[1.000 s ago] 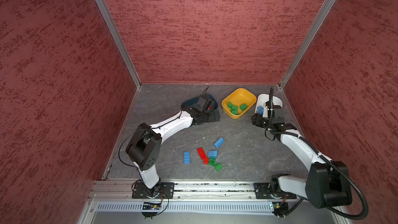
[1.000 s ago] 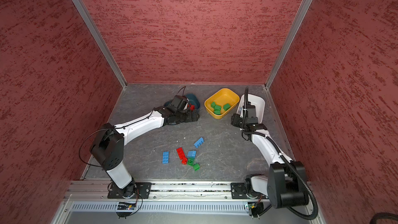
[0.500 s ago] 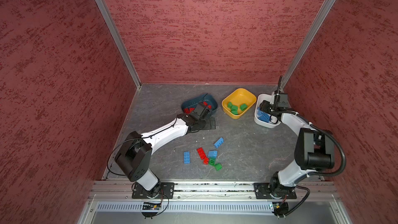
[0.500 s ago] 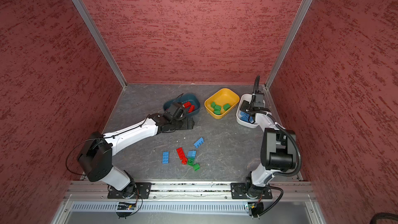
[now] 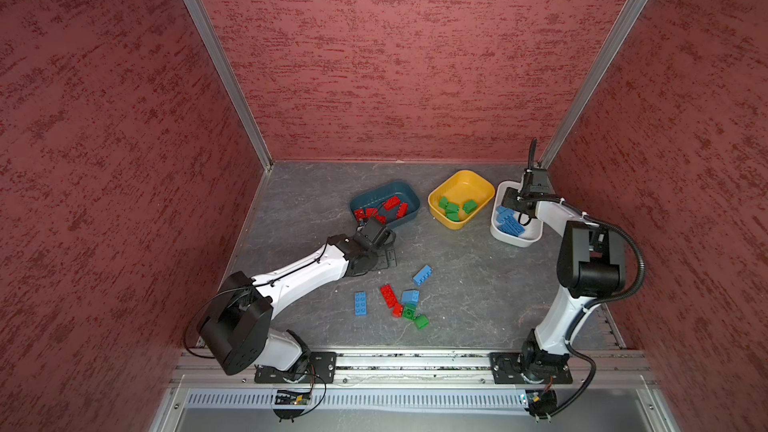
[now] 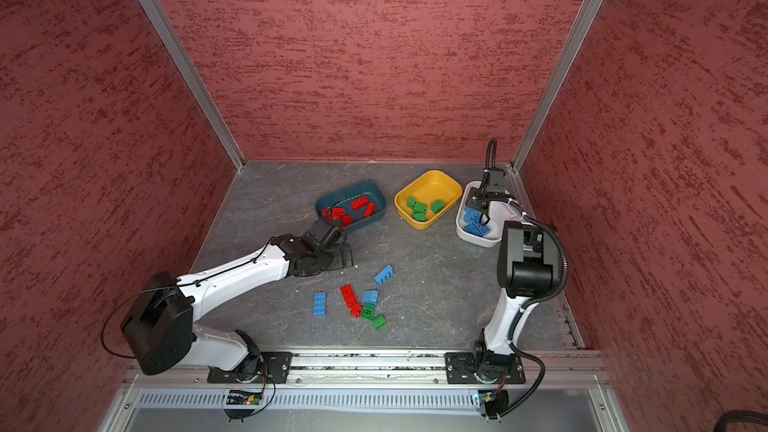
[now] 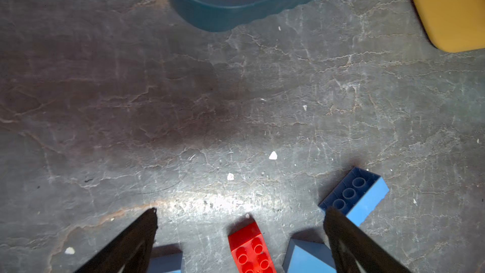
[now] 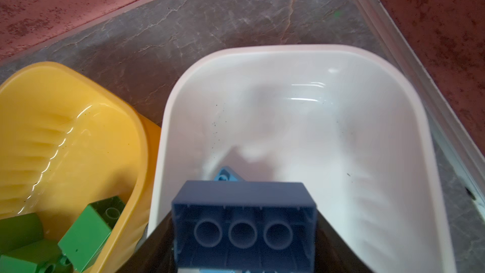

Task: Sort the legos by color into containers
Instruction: 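Drop the blue brick into the white tub while the left grasps a small blue brick, then carry the small blue brick toward the white tub with the left while the right withdraws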

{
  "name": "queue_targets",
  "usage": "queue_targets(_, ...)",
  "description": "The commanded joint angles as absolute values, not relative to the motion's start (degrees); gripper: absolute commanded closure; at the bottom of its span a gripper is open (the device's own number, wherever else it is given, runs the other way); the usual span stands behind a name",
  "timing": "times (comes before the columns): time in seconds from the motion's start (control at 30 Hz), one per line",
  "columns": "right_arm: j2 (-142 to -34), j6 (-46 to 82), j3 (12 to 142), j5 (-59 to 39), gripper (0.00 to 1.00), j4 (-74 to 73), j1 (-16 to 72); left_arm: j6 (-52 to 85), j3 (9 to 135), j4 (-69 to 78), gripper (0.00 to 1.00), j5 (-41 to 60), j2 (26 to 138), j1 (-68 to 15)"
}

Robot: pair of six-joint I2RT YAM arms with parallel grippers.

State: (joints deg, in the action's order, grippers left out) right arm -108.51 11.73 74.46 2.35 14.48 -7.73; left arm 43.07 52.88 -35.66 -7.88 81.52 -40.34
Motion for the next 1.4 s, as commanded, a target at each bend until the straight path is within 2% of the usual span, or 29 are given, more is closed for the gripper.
queue_targets(0.0, -110.58, 11.79, 77.80, 5.38, 0.35, 16.90, -7.85, 45.25, 52.47, -36.69, 0.01, -9.79, 80.51, -39.76)
queue_targets(0.33, -110.16, 14.40, 79.02, 5.36, 0.14, 17.93, -7.76, 48.42, 50.90, -40.28, 0.01, -10.37, 80.74, -39.68)
queue_targets(0.37, -109.61, 14.59, 78.72, 5.14, 0.11, 17.85, -7.82, 49.09, 50.64, -40.86, 0.01, -10.45, 80.74, -39.73)
queue_targets(0.4, -108.78, 14.67, 78.30, 4.56, 0.02, 17.72, -7.75, 49.91, 50.33, -41.70, 0.01, -10.78, 80.69, -39.66)
queue_targets(0.63, -101.87, 16.14, 73.14, 0.66, 0.01, 13.93, -7.44, 49.93, 46.47, -43.27, 0.00, -8.04, 80.07, -40.15)
queue_targets(0.8, -98.74, 17.31, 71.20, -1.92, 0.01, 12.78, -7.12, 47.94, 43.14, -42.58, 0.15, -4.36, 81.04, -43.11)
queue_targets(1.1, -96.35, 18.19, 69.87, -3.58, 0.01, 11.98, -6.34, 47.37, 42.71, -41.16, 0.45, -4.83, 85.10, -45.87)
queue_targets(1.37, -95.11, 17.68, 68.82, -3.76, 0.01, 11.73, -5.57, 48.38, 43.87, -42.35, 0.59, -7.71, 86.38, -47.10)
